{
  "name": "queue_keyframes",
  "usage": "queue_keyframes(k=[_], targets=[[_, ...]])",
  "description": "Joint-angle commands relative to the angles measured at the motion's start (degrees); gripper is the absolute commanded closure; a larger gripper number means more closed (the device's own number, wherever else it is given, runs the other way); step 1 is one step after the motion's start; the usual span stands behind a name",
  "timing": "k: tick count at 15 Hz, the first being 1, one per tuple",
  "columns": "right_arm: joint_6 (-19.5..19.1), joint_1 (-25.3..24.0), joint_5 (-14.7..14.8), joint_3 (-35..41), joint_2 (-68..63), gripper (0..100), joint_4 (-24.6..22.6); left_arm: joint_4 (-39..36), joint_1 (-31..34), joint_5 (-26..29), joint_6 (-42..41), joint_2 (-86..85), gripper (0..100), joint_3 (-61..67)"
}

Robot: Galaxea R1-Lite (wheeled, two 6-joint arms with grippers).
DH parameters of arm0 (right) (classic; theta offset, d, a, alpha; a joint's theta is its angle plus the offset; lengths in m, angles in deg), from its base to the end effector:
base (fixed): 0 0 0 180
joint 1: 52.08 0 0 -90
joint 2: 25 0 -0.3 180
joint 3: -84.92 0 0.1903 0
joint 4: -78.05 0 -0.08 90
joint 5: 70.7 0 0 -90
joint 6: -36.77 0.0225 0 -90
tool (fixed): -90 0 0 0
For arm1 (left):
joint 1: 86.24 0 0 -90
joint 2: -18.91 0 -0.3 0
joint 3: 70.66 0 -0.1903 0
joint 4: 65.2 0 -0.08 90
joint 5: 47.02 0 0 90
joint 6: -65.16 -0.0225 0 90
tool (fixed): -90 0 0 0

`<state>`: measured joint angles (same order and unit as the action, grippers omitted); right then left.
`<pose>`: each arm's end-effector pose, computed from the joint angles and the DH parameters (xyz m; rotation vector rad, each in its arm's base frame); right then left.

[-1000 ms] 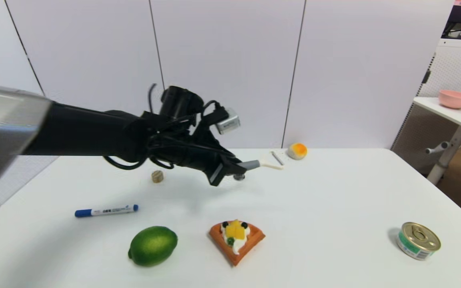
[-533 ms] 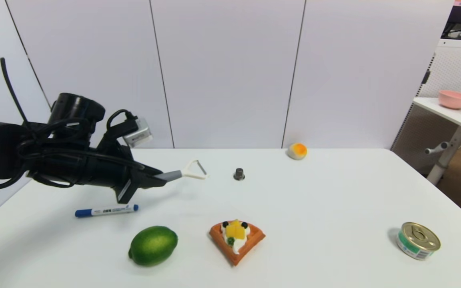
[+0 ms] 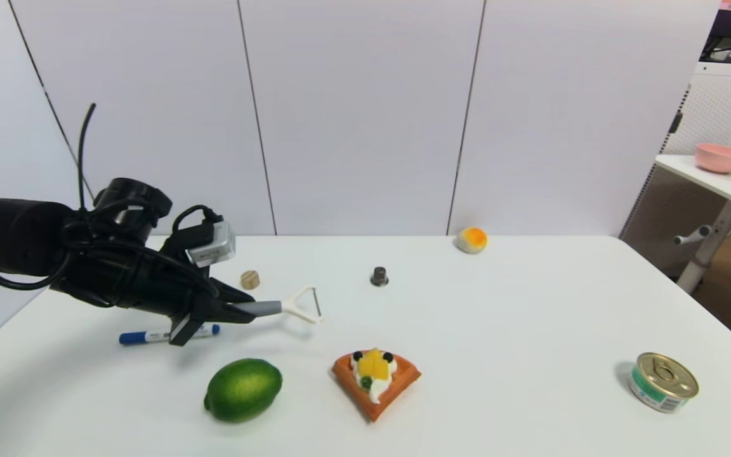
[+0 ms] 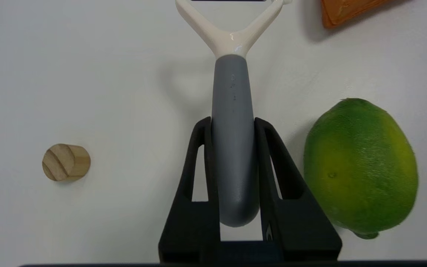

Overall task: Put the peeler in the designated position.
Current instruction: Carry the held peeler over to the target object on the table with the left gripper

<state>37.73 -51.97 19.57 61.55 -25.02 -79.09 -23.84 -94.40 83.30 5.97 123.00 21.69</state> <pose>-0.0228 -0.0001 0.0764 0.0168 -0.0086 -0.0066 0.3021 -0.0580 0.1549 0.6049 0.4926 -1.1796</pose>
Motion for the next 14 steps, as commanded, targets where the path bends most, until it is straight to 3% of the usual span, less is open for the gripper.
queue_keyframes(k=[1,10,11,14], targets=[[0.0,0.0,0.0,0.1,0.0,0,0.0,0.1,0.2,2.9,-4.3,10.7,100,-7.1],[0.0,0.0,0.0,0.1,0.0,0,0.0,0.0,0.2,4.7,-4.2,15.5,100,-9.0],[0.0,0.0,0.0,0.1,0.0,0,0.0,-0.1,0.2,4.6,-4.2,15.5,0,-9.1],[0.0,0.0,0.0,0.1,0.0,0,0.0,-0.2,0.2,4.7,-4.2,15.4,0,-9.2]])
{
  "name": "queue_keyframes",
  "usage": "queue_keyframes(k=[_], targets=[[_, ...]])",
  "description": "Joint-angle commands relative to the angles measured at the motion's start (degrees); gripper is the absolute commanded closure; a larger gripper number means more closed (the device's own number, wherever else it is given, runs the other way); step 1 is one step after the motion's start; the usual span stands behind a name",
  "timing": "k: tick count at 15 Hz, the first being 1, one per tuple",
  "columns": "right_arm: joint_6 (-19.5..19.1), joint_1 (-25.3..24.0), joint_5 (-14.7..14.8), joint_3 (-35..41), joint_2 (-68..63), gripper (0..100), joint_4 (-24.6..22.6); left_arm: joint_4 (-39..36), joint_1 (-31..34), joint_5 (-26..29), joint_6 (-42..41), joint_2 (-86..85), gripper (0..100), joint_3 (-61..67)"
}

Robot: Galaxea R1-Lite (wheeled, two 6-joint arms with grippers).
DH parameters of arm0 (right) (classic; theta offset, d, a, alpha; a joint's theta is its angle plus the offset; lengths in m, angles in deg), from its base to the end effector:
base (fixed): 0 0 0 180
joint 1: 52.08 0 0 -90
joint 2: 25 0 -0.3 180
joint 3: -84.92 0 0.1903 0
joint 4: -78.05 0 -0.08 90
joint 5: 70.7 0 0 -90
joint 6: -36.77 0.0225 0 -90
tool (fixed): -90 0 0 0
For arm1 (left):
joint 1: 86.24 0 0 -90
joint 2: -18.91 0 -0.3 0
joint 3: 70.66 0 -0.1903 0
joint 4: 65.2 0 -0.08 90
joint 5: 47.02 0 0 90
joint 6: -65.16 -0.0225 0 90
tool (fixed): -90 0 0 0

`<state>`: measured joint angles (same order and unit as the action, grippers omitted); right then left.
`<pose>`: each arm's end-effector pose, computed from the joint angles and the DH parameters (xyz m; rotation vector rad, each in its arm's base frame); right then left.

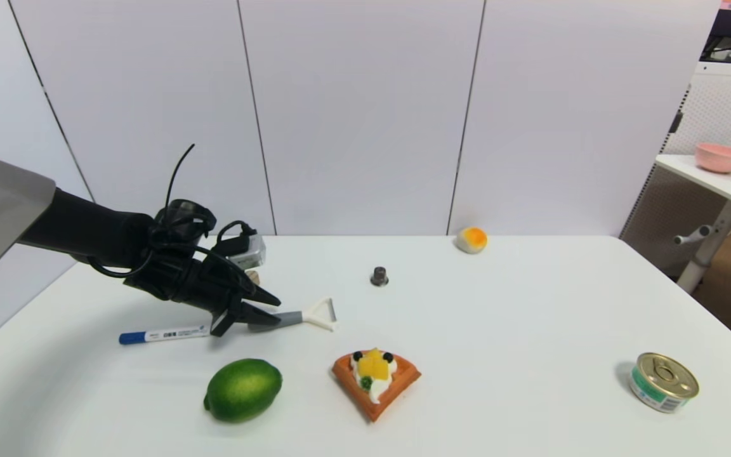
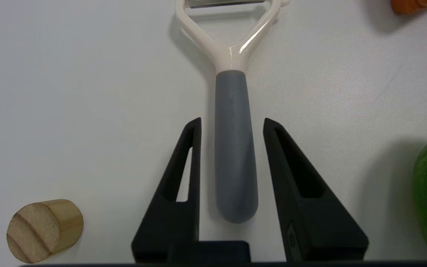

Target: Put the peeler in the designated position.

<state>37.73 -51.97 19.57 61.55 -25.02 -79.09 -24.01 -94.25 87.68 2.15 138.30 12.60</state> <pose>-0.0228 -0.0001 0.0764 0.0168 -0.0086 -0.0066 0.3594 -0.0666 0.1019 0.5616 0.5076 -1.2823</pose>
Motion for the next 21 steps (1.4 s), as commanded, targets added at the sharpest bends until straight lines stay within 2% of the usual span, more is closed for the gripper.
queue_keyframes(k=[1,4,6,9,14,16,18,21], targets=[[0.0,0.0,0.0,0.1,0.0,0,0.0,0.0,0.0,0.3,-0.4,0.1,0,-0.7],[0.0,0.1,0.0,0.1,0.0,0,0.0,0.6,0.0,0.2,0.6,-4.0,0,-3.7],[0.0,0.0,0.0,0.1,0.0,0,0.0,2.0,0.1,-1.2,4.8,-10.5,0,-5.1],[0.0,0.1,0.0,0.1,0.0,0,0.0,2.4,1.2,-8.0,13.6,-22.4,0,-4.2],[0.0,0.0,0.0,0.1,0.0,0,0.0,0.8,3.6,-23.7,37.5,-47.2,0,9.0],[0.0,0.0,0.0,0.1,0.0,0,0.0,-4.2,4.0,-28.6,45.3,-55.0,0,15.5],[0.0,0.0,0.0,0.1,0.0,0,0.0,-14.9,5.8,-32.1,53.2,-63.3,0,25.4],[0.0,0.1,0.0,0.1,0.0,0,0.0,-29.0,6.7,-32.4,59.3,-73.4,0,39.8]])
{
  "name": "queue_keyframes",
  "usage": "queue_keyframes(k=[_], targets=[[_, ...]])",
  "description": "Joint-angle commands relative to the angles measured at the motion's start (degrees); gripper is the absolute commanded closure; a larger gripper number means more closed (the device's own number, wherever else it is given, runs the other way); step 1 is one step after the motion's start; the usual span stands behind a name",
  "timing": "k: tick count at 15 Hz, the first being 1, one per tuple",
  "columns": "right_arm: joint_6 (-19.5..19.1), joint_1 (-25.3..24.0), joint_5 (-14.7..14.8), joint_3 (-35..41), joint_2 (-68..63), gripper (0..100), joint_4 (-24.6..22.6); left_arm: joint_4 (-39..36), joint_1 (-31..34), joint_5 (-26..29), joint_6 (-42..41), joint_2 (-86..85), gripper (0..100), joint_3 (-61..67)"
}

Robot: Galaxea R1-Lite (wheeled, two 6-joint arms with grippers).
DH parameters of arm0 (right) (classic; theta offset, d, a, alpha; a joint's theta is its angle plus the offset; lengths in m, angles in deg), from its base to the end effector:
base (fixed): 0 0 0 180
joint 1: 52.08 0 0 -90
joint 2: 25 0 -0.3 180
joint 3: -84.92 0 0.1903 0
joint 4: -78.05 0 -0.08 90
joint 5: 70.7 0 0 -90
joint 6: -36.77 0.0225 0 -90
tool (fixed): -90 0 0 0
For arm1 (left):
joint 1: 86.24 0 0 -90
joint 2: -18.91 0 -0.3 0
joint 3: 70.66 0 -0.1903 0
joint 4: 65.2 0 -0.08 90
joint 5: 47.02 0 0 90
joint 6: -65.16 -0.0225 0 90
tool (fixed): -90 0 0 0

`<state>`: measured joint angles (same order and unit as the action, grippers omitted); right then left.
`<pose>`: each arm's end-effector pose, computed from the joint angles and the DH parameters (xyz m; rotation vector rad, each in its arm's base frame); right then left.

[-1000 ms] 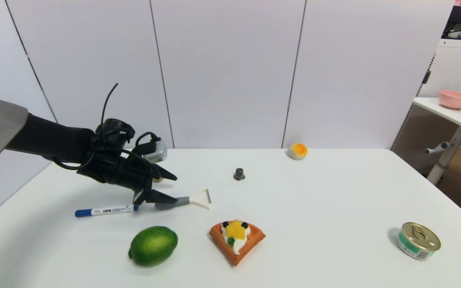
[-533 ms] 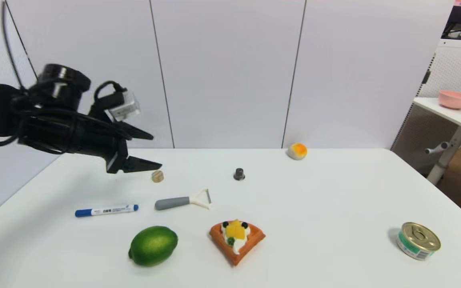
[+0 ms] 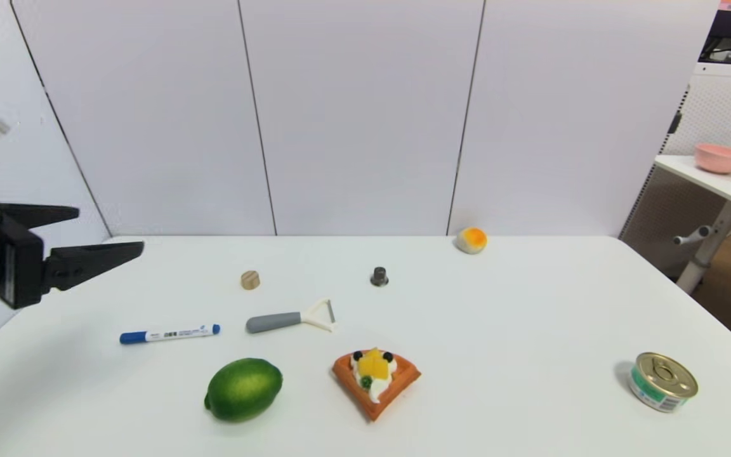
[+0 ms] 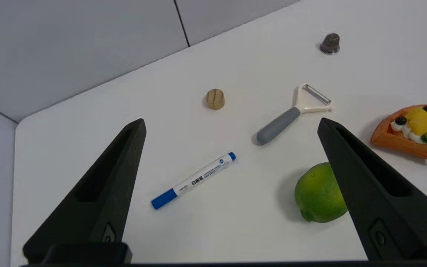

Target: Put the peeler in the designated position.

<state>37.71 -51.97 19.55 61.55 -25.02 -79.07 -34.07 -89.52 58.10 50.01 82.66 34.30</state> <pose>-0.0228 -0.0001 0.0764 0.0164 -0.0083 -0.0062 0.1490 -0.0144 0.2718 0.2237 0.3016 -0.3615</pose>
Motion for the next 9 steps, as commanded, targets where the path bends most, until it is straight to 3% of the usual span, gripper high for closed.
queue_keyframes(k=[1,3,9], targets=[[0.0,0.0,0.0,0.1,0.0,0,0.0,-21.7,2.0,-2.8,11.7,-21.1,0,22.1],[0.0,0.0,0.0,0.1,0.0,0,0.0,-24.5,2.0,-2.7,11.1,-28.9,0,28.6],[0.0,0.0,0.0,0.1,0.0,0,0.0,-21.5,4.3,-3.2,9.0,-48.6,0,40.8]])
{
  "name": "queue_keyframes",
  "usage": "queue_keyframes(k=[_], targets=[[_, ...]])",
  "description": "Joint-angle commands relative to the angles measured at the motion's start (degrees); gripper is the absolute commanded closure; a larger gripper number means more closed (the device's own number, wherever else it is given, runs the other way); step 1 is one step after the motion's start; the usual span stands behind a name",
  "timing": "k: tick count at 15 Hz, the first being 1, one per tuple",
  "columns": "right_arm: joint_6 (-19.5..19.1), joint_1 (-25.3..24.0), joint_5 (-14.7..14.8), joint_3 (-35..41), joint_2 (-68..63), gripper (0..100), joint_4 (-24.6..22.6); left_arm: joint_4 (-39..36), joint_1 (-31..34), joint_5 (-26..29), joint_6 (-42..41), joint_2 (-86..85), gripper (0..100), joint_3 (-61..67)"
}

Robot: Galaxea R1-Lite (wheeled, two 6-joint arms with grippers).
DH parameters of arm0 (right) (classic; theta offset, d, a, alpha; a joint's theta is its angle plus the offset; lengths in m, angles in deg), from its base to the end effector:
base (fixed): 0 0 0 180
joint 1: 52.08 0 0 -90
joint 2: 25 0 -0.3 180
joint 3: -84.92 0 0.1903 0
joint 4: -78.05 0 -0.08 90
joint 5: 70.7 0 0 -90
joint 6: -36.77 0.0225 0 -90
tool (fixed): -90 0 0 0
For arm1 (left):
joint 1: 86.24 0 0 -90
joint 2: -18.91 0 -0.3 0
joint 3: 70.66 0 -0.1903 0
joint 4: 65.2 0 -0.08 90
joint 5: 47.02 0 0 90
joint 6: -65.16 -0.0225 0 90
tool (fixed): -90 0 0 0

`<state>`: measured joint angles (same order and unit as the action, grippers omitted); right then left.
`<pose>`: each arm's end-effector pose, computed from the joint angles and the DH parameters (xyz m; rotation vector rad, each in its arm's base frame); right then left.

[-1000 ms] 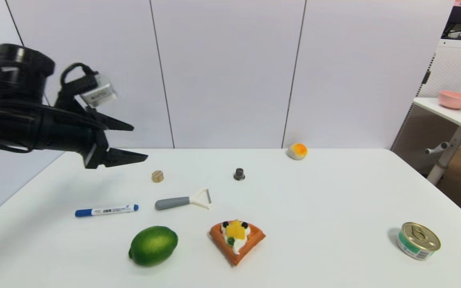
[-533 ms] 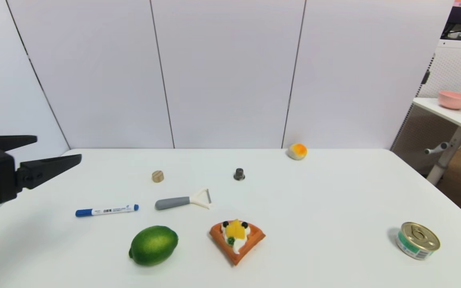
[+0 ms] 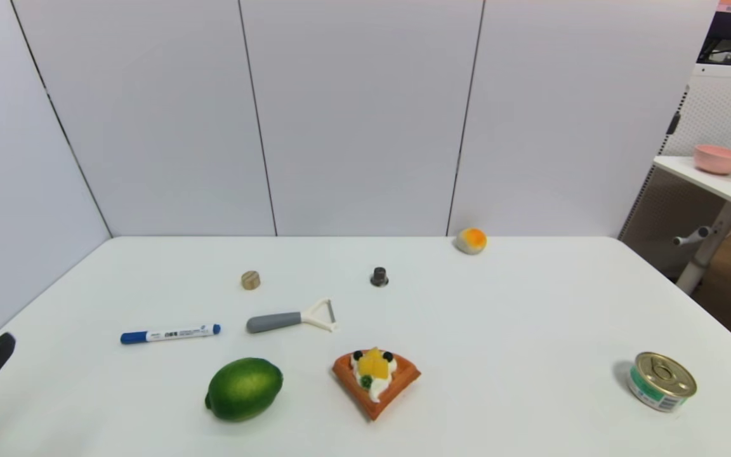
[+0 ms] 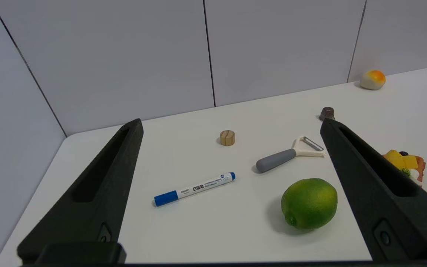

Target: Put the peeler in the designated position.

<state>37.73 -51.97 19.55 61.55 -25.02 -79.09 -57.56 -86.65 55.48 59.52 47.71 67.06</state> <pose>-0.0228 -0.0001 0.0764 0.0168 -0.0086 -0.0062 0.0236 -0.0050 0.1993 0.1087 -0.1126 -0.2200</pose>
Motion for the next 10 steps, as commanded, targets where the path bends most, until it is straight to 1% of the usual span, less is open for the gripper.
queue_keyframes(k=[1,5,6,8,9,10], targets=[[0.0,0.0,0.0,0.1,0.0,0,0.0,3.9,1.2,-1.4,-0.5,-16.1,0,9.4],[0.0,0.1,0.0,0.1,0.0,0,0.0,5.5,0.5,-3.2,-0.2,-25.1,0,18.4],[0.0,0.0,0.0,0.1,0.0,0,0.0,6.6,0.5,-3.7,0.0,-26.9,0,18.9],[0.0,0.1,0.0,0.1,0.0,0,0.0,10.5,0.5,-10.9,0.1,-28.9,0,18.9],[0.0,0.0,0.0,0.1,0.0,0,0.0,12.5,0.5,-12.1,0.5,-28.8,0,18.9],[0.0,0.0,0.0,0.1,0.0,0,0.0,14.8,0.5,-12.1,1.2,-28.8,0,18.9]])
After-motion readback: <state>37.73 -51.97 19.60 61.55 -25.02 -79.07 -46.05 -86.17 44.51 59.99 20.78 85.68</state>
